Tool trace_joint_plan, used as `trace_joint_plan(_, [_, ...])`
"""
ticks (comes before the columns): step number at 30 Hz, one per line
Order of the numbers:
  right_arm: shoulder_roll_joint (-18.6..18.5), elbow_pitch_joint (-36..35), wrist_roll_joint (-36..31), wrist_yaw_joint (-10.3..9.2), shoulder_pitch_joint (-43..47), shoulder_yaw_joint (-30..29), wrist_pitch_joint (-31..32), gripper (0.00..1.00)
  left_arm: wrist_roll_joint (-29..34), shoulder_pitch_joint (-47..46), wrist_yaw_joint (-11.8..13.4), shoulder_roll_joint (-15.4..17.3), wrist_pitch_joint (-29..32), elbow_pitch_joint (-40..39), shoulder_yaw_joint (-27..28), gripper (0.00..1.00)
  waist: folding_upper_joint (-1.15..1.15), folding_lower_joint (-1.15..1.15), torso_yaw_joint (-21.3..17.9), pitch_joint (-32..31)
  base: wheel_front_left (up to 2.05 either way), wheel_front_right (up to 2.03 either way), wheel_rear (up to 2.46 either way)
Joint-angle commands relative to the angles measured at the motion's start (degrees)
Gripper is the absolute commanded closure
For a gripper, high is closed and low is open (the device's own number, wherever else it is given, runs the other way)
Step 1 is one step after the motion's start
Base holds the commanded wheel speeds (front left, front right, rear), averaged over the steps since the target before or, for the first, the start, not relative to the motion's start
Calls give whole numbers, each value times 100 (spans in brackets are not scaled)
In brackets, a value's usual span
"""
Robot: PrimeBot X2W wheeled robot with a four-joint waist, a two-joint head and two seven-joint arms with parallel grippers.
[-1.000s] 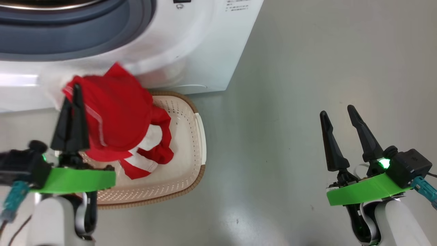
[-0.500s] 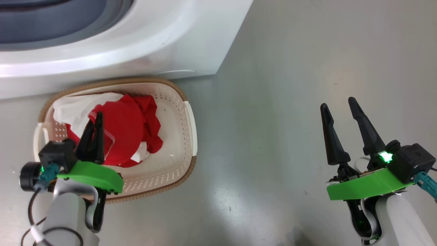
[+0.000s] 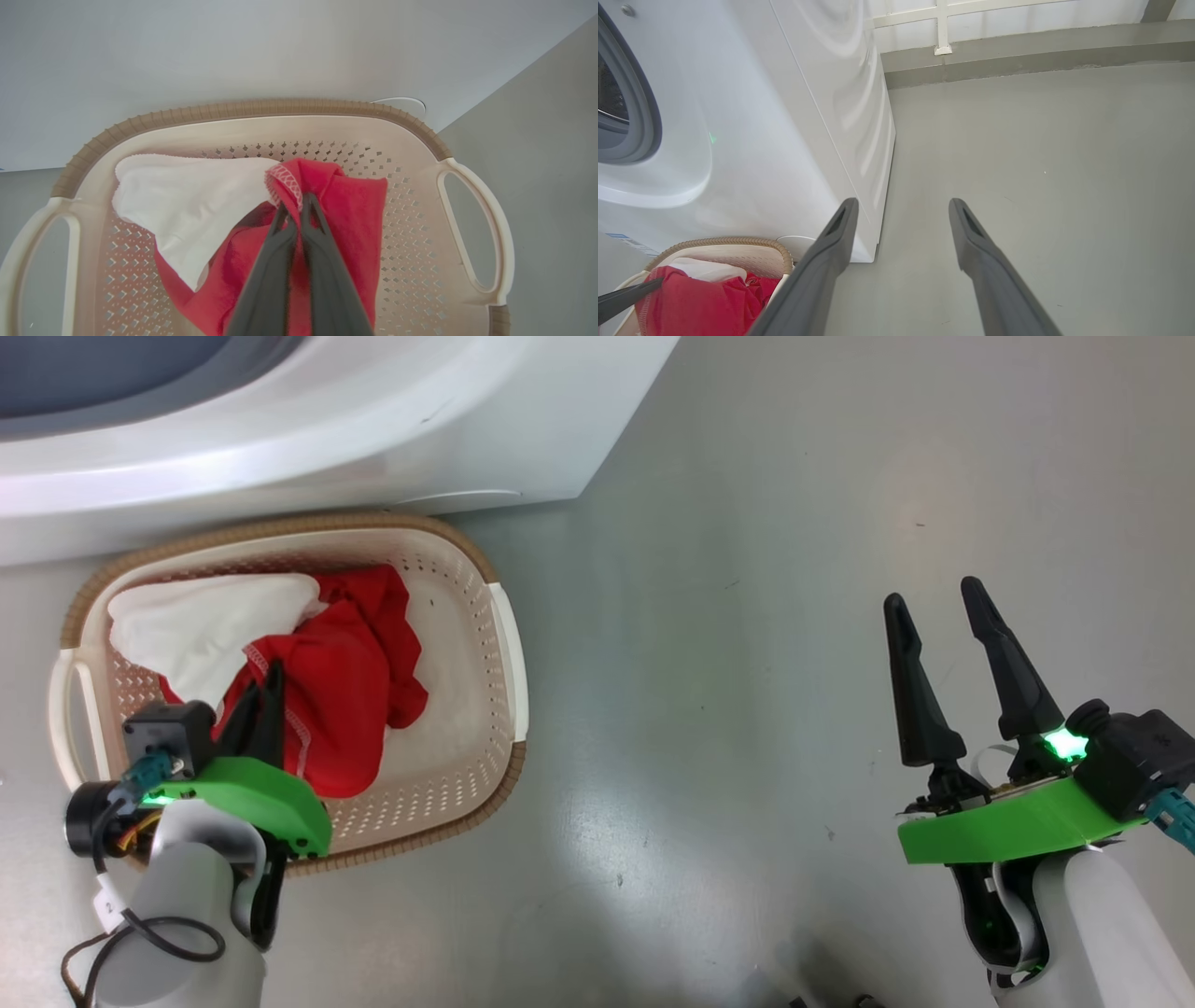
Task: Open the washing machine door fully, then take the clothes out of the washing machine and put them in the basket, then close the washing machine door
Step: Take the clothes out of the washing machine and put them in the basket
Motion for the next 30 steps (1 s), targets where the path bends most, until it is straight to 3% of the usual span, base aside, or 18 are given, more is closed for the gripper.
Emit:
trace_joint_plan(1, [-39, -142, -19, 42, 3, 79, -36, 0, -30, 8, -31, 181, -31, -43, 109, 67, 0, 0, 12, -1, 0, 0, 0])
trace_joint_plan(2, [-39, -139, -23, 42, 0, 74, -36, 0, -27, -1, -31, 189, -31, -49, 113, 52, 0, 0, 19, -5, 0, 0, 0])
trace_joint_plan(3, [-39, -135, -29, 42, -2, 72, -36, 0, -23, -1, -31, 191, -31, -60, 118, 25, 0, 0, 27, -14, 0, 0, 0])
trace_joint_plan(4, [-39, -131, -35, 42, -4, 71, -36, 0, -20, 4, -31, 187, -31, -69, 124, 8, 0, 0, 35, -25, 0, 0, 0])
trace_joint_plan(5, [-39, -127, -41, 42, -6, 72, -36, 0, -20, 10, -31, 183, -31, -75, 133, 0, 0, 0, 43, -37, 0, 0, 0])
trace_joint_plan(18, [-39, -29, -83, 42, 74, 82, -36, 0, -81, 272, -31, 110, -31, -472, 341, 0, 0, 0, 142, -479, 0, 0, 0])
trace_joint_plan(30, [-39, 129, -184, 42, 291, 100, -36, 0, -138, 876, -31, 60, -31, -1444, 561, 0, 0, 0, 317, -1316, 0, 0, 0])
